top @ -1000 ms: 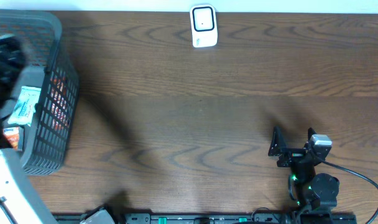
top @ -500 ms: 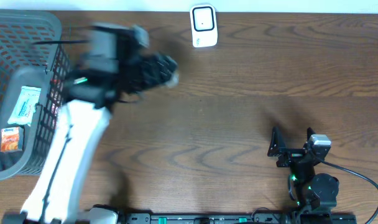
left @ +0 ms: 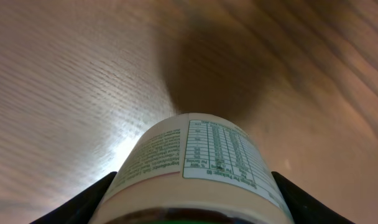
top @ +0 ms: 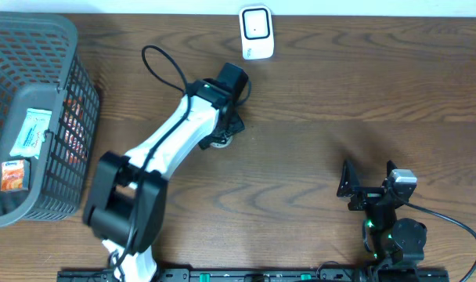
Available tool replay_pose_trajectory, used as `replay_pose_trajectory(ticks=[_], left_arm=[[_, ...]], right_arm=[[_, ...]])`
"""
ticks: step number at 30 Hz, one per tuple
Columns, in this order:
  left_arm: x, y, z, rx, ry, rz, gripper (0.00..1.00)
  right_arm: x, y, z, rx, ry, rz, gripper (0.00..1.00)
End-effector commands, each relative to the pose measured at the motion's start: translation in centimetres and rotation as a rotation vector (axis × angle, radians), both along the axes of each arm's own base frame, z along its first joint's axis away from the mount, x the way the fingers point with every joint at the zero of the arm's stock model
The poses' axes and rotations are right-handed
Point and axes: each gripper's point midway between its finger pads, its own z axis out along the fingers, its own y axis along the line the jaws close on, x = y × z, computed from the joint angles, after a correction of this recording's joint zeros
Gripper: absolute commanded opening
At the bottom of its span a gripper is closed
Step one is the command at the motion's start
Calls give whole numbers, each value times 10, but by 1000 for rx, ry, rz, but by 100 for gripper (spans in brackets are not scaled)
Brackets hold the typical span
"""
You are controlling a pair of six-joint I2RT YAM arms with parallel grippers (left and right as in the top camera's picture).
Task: Scan the item barcode
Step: 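Carry the jar with the left gripper to the table center and release, then move the left gripper back over the grey basket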
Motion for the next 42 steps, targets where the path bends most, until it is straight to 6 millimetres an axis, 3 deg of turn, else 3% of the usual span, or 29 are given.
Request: replay_pose_trajectory(ticks=[1, 6, 10, 11, 12, 15, 17, 19, 22, 26, 28, 30, 34, 36, 37, 40, 42], left_arm=[[2, 9, -26, 40, 16, 271, 70], [-2, 7, -47, 46, 63, 310, 70], [-3, 8, -49, 53, 71, 295, 78], [-3, 7, -49, 57, 72, 274, 92], [-4, 8, -49, 62, 77, 246, 99], [-9, 10, -47, 80, 96, 198, 98], [-8, 9, -35, 76, 80, 151, 98], [0, 6, -13, 54, 26, 86, 98], [20, -4, 40, -6, -125, -32, 98], [49, -20, 150, -79, -477, -253, 98], [54, -14, 209, -69, -664, -336, 98], [51, 24, 262, 22, -816, -262, 98], [23, 133, 317, 256, -921, 23, 98], [6, 178, 327, 314, -914, 127, 98], [-9, 213, 329, 358, -892, 212, 98], [-38, 279, 321, 452, -806, 385, 98], [-54, 312, 310, 492, -732, 476, 98]], right_arm=[[0, 3, -3, 4, 5, 12, 99], [0, 3, -3, 4, 5, 12, 99], [0, 3, -3, 4, 5, 12, 99], [0, 3, -3, 4, 5, 12, 99], [0, 3, -3, 4, 5, 12, 99], [0, 3, -3, 4, 5, 12, 99], [0, 3, -3, 4, 5, 12, 99], [0, 3, -3, 4, 5, 12, 99], [0, 3, -3, 4, 5, 12, 99], [0, 3, -3, 4, 5, 12, 99], [0, 3, -3, 4, 5, 12, 99], [0, 3, -3, 4, 5, 12, 99], [0, 3, -3, 4, 5, 12, 99], [0, 3, -3, 4, 5, 12, 99], [0, 3, -3, 4, 5, 12, 99], [0, 3, -3, 4, 5, 12, 99], [0, 3, -3, 4, 5, 12, 99]])
